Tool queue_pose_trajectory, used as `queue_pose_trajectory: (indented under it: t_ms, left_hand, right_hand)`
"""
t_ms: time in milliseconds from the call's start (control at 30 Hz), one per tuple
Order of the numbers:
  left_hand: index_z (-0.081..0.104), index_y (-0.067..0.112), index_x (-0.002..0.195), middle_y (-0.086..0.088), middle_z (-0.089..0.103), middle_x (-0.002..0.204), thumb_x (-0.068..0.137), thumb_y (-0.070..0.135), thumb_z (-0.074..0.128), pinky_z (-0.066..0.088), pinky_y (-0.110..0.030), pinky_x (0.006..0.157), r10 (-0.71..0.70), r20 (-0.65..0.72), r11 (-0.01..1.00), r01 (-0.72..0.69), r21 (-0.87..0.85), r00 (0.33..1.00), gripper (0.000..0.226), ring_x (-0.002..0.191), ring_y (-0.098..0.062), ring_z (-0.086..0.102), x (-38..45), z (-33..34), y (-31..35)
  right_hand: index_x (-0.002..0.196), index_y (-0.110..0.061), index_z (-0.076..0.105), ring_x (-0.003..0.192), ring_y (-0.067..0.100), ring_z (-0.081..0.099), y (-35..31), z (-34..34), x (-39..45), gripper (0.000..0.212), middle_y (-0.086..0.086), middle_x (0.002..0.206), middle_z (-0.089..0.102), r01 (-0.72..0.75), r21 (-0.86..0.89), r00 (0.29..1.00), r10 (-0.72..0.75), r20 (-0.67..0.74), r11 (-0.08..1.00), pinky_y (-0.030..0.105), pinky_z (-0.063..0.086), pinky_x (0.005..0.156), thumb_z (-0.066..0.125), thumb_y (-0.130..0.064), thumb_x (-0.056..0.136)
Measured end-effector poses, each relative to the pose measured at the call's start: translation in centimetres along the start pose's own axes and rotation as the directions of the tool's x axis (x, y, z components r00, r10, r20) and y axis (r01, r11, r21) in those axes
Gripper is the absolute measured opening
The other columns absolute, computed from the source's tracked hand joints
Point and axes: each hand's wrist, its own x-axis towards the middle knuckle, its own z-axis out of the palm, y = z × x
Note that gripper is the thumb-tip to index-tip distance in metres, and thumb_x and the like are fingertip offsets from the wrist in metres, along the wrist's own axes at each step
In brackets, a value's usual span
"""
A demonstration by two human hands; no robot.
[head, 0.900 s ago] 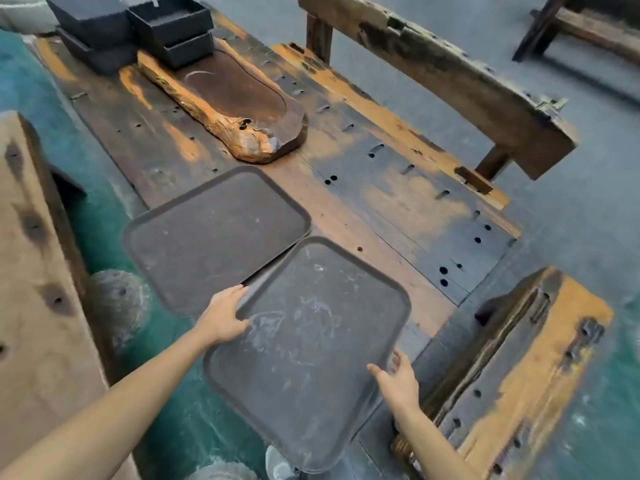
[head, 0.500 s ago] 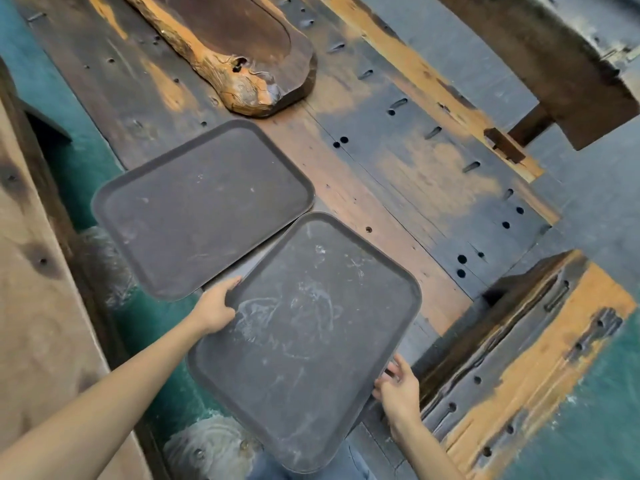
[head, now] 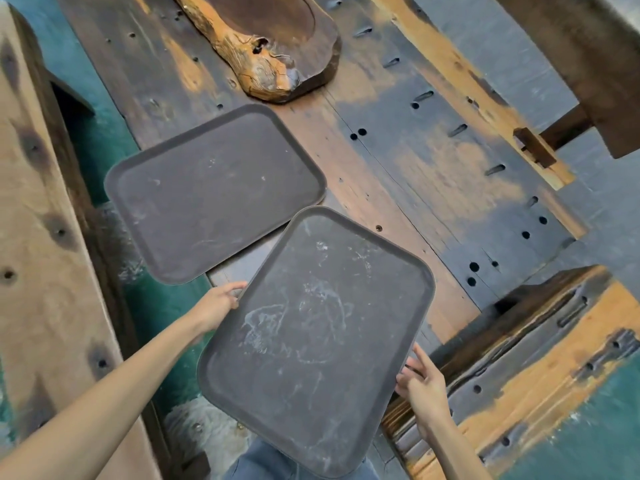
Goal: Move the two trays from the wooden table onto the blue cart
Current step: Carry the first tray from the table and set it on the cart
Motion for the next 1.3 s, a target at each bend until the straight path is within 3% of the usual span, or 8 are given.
queue_pose_trajectory:
  t_ms: [133, 200, 300, 467, 800, 967, 1100, 1300]
  left_hand:
    - [0.063, 0.038, 0.119, -0.007, 0.068, 0.107, 0.099, 0.038, 0.036, 0.052, -0.042, 0.077, -0.060, 0.025, 0.985, 0.064, -0.158, 0.998, 0.033, 0.093, -0.024, 0.064, -1.7, -0.1, 0.0]
    - [0.065, 0.034, 0.115, -0.011, 0.065, 0.106, 0.098, 0.053, 0.032, 0.051, -0.041, 0.073, -0.066, -0.003, 0.974, 0.064, -0.217, 0.998, 0.042, 0.093, -0.025, 0.062, -2.4, -0.4, -0.2]
    - [0.070, 0.026, 0.108, -0.011, 0.067, 0.100, 0.091, 0.069, 0.028, 0.050, -0.039, 0.070, -0.101, -0.027, 0.939, 0.086, -0.332, 0.995, 0.063, 0.087, -0.024, 0.061, -4.0, -1.0, -0.8]
    - [0.069, 0.018, 0.108, -0.013, 0.064, 0.099, 0.085, 0.078, 0.023, 0.046, -0.038, 0.072, -0.150, -0.078, 0.885, 0.098, -0.456, 0.986, 0.079, 0.088, -0.025, 0.057, -7.1, -2.1, -3.1]
    - [0.064, 0.016, 0.116, -0.013, 0.060, 0.098, 0.085, 0.077, 0.028, 0.037, -0.041, 0.079, -0.290, -0.243, 0.715, 0.040, -0.698, 0.926, 0.078, 0.090, -0.026, 0.050, -15.3, -3.7, -10.5]
    - [0.065, 0.021, 0.110, -0.001, 0.058, 0.076, 0.083, 0.078, 0.032, 0.036, -0.033, 0.070, -0.386, -0.340, 0.593, -0.051, -0.803, 0.857, 0.071, 0.073, -0.018, 0.051, -20.5, -3.2, -16.3]
    - [0.065, 0.022, 0.111, -0.008, 0.059, 0.091, 0.080, 0.081, 0.032, 0.037, -0.039, 0.078, -0.471, -0.363, 0.481, -0.111, -0.870, 0.804, 0.074, 0.085, -0.022, 0.053, -24.9, -1.5, -21.6]
    - [0.066, 0.022, 0.109, -0.007, 0.059, 0.087, 0.078, 0.082, 0.035, 0.040, -0.036, 0.073, -0.599, -0.364, 0.266, -0.251, -0.931, 0.714, 0.074, 0.080, -0.021, 0.054, -32.0, 3.7, -29.5]
  right_hand:
    - [0.151, -0.026, 0.039, 0.093, 0.017, 0.073, -2.3, -1.4, 0.4, 0.065, -0.001, 0.103, 0.076, 0.029, 0.006, 0.996, -0.030, 0.079, 1.000, 0.029, 0.061, 0.065, 0.054, 0.002, 0.095]
    - [0.143, -0.030, 0.052, 0.107, 0.017, 0.066, -4.0, -1.3, 0.6, 0.045, -0.001, 0.120, 0.070, 0.025, 0.024, 0.995, -0.027, 0.099, 0.999, 0.039, 0.060, 0.078, 0.058, -0.026, 0.099]
    - [0.119, -0.032, 0.067, 0.113, 0.023, 0.062, -6.3, -0.6, 0.3, 0.034, 0.005, 0.121, 0.067, -0.005, 0.032, 0.992, 0.001, 0.125, 0.999, 0.047, 0.055, 0.087, 0.049, -0.053, 0.099]
    - [0.128, -0.031, 0.062, 0.115, 0.026, 0.058, -8.9, 1.2, 0.2, 0.047, 0.008, 0.124, 0.060, 0.010, -0.020, 0.981, -0.006, 0.195, 1.000, 0.051, 0.050, 0.092, 0.034, -0.058, 0.101]
    - [0.120, -0.031, 0.068, 0.094, 0.018, 0.057, -12.1, 9.4, -1.3, 0.049, -0.002, 0.100, 0.056, 0.090, -0.213, 0.907, 0.008, 0.421, 0.973, 0.044, 0.046, 0.078, 0.035, -0.061, 0.100]
    - [0.120, -0.031, 0.068, 0.091, 0.015, 0.055, -11.8, 15.5, -3.4, 0.048, -0.004, 0.097, 0.056, 0.171, -0.340, 0.846, 0.039, 0.532, 0.925, 0.040, 0.045, 0.077, 0.035, -0.061, 0.100]
    - [0.120, -0.032, 0.067, 0.094, 0.017, 0.055, -10.6, 19.9, -6.3, 0.048, -0.003, 0.100, 0.057, 0.266, -0.445, 0.794, 0.067, 0.604, 0.855, 0.038, 0.046, 0.076, 0.035, -0.061, 0.099]
    - [0.118, -0.036, 0.069, 0.063, 0.008, 0.047, -6.5, 25.8, -12.0, 0.047, -0.011, 0.064, 0.046, 0.407, -0.533, 0.685, 0.137, 0.715, 0.742, 0.033, 0.041, 0.072, 0.033, -0.060, 0.100]
